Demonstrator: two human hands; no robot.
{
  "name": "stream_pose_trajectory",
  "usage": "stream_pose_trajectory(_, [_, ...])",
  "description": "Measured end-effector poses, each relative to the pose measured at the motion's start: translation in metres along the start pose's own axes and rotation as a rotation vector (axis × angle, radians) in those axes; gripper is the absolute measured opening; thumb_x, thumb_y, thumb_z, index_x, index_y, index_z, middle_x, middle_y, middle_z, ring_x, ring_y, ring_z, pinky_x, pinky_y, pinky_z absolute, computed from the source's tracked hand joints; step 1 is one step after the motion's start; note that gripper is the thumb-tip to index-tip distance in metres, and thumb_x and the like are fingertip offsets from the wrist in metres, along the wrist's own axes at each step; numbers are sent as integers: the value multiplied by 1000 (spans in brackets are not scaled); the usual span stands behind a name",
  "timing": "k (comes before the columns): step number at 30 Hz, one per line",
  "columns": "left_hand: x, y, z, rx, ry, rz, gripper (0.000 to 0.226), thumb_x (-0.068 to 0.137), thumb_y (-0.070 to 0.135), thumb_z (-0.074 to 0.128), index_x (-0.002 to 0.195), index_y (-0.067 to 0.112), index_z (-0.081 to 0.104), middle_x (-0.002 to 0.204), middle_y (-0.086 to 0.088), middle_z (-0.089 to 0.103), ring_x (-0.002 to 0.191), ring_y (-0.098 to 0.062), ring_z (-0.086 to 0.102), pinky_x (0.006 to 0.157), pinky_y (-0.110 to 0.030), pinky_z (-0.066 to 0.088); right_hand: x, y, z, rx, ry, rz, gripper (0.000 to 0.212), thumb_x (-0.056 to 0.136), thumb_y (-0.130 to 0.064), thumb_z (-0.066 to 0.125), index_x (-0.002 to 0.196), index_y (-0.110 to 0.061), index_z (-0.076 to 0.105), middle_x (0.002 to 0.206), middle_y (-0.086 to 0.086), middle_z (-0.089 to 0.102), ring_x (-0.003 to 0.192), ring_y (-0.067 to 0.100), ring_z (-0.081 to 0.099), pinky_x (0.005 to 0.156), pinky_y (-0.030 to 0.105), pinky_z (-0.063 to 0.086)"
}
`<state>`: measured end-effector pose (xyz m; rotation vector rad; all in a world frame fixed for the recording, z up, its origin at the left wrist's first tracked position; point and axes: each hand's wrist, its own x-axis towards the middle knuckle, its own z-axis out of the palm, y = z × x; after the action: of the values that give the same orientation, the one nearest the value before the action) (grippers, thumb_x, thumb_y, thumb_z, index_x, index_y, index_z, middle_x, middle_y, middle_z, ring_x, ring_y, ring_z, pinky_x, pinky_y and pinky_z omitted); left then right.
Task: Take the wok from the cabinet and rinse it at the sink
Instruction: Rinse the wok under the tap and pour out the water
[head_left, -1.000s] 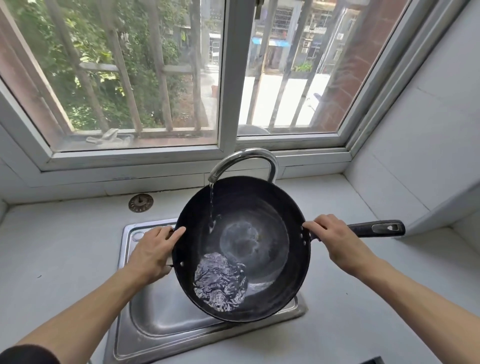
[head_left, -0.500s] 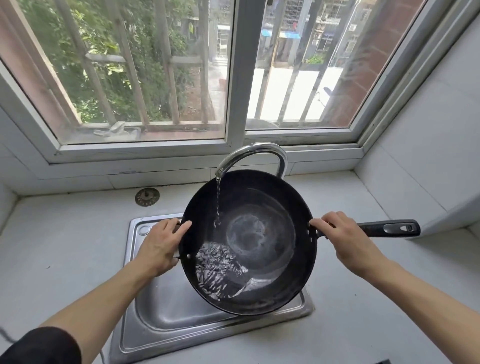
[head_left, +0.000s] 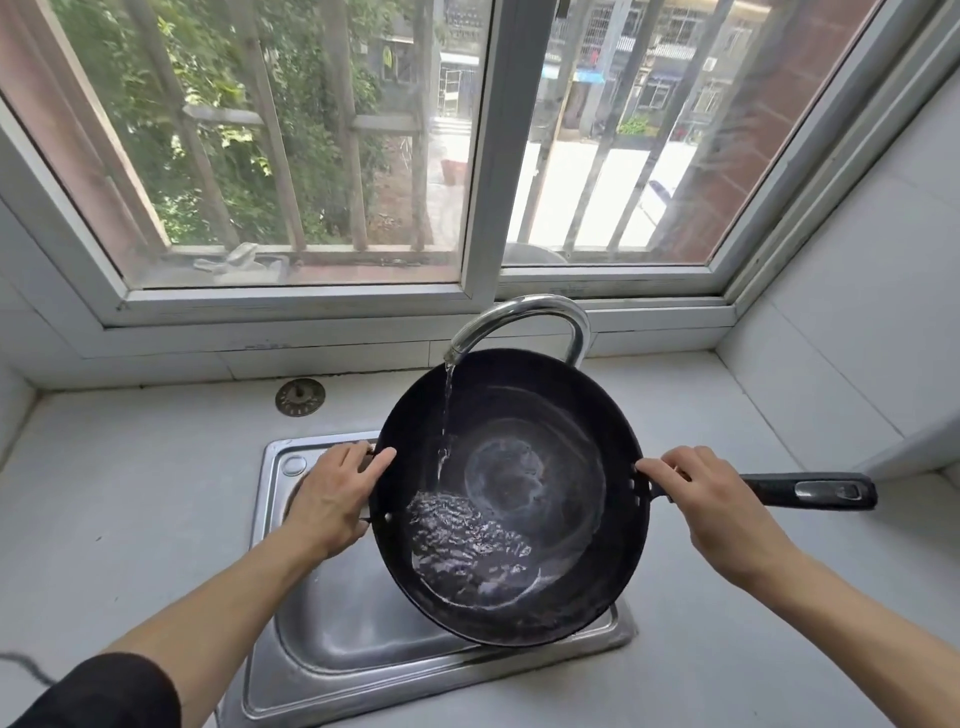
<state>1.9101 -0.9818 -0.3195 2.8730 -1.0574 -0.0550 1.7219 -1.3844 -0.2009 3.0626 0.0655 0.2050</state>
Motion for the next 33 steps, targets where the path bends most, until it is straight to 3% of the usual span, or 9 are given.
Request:
stream_pose_trajectory(6, [9,12,14,-19,-20,25,104,48,34,85,142,18,44,119,-9,54,104,-29,53,92,-39,50,-8,1,-21,-72,9,7,79,52,26,59,117,-18,59,95,1,55,80,25,50,61,35,45])
stream_pose_trajectory(12, [16,24,20,-45,-14,37,108,39,31,91,138,18,49,116,-11,56,103,-31,55,91,-41,51,-16,-4,-37,-134,37,19,79,48,26,50,114,-15,62,90,4,55,75,27,50,57,36,45])
stream_pose_trajectory(23, [20,35,22,-64,3,76,103,41,40,92,133,17,52,110,-14,59,96,-32,58,86,-41,54,-19,-9,-50,-202,18,17,83,44,25,44,116,-14,62,89,3,54,73,27,49,55,35,45])
stream_pose_trajectory(29, [21,35,21,-52,16,85,101,41,42,92,132,20,53,111,-13,59,96,-32,59,87,-41,53,-23,-10,-48,-209,38,-6,78,56,8,15,115,-14,61,88,4,54,72,28,49,54,37,45])
stream_pose_trajectory(33, [16,21,17,-39,7,60,109,36,33,93,136,21,50,114,-11,57,99,-30,57,87,-41,53,-24,-11,-34,-195,-5,40,87,45,25,44,119,-19,57,90,2,53,72,26,46,54,37,43])
